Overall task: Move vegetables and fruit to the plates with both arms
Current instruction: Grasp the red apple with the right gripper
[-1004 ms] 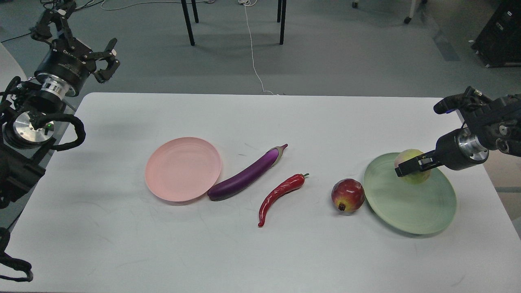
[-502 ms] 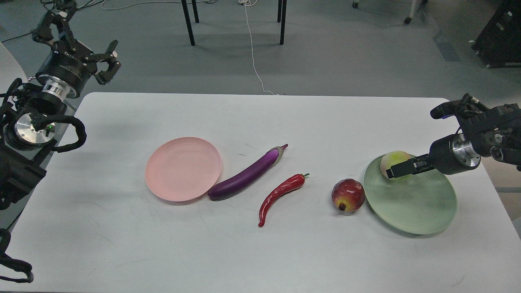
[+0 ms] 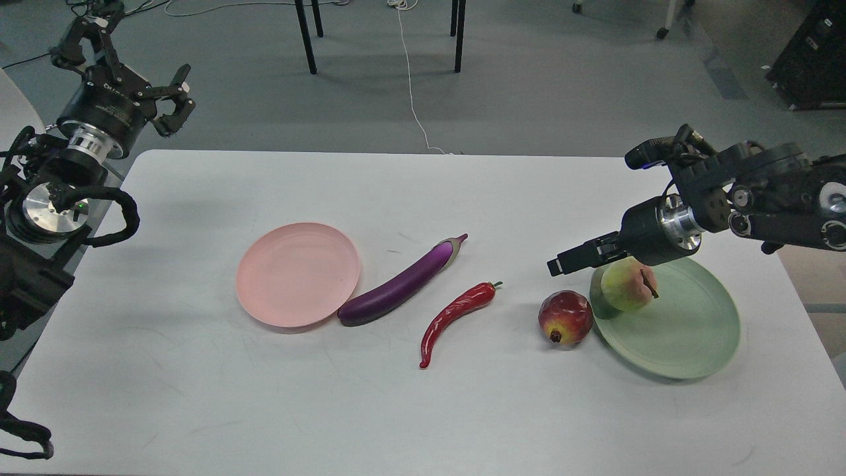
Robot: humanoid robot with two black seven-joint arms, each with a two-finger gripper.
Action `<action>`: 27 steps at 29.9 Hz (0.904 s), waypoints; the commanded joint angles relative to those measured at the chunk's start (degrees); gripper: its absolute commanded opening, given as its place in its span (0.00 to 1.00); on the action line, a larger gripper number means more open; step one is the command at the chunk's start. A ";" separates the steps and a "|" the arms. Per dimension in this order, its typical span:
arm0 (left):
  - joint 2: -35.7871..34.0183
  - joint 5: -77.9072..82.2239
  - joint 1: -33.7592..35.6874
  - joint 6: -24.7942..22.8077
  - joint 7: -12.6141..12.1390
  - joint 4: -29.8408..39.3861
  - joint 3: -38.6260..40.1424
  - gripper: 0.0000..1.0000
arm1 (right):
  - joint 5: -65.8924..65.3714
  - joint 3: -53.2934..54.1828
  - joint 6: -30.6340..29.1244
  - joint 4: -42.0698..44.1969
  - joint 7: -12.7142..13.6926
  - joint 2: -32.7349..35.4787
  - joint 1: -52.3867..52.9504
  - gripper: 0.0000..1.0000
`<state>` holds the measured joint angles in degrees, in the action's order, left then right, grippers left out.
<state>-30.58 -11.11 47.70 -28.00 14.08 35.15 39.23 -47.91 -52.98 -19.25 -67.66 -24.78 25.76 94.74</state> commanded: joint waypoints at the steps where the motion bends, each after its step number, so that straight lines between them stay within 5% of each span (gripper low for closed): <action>1: -0.36 0.03 -0.33 0.00 0.07 -0.08 -0.03 0.98 | 0.09 -2.83 0.00 0.08 -0.01 -3.34 -0.52 0.95; 18: -0.45 0.30 -0.59 0.00 0.16 -0.08 -0.03 0.98 | -0.96 -7.14 0.53 3.06 0.08 -9.76 -2.98 0.94; 27: -0.45 0.30 -0.59 0.00 0.16 -0.17 -0.03 0.98 | -0.87 -7.05 0.71 4.03 -0.27 -12.40 -3.86 0.71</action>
<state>-31.03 -10.81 47.11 -28.00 14.24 35.02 39.20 -48.74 -60.10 -18.52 -63.52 -24.94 14.02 90.76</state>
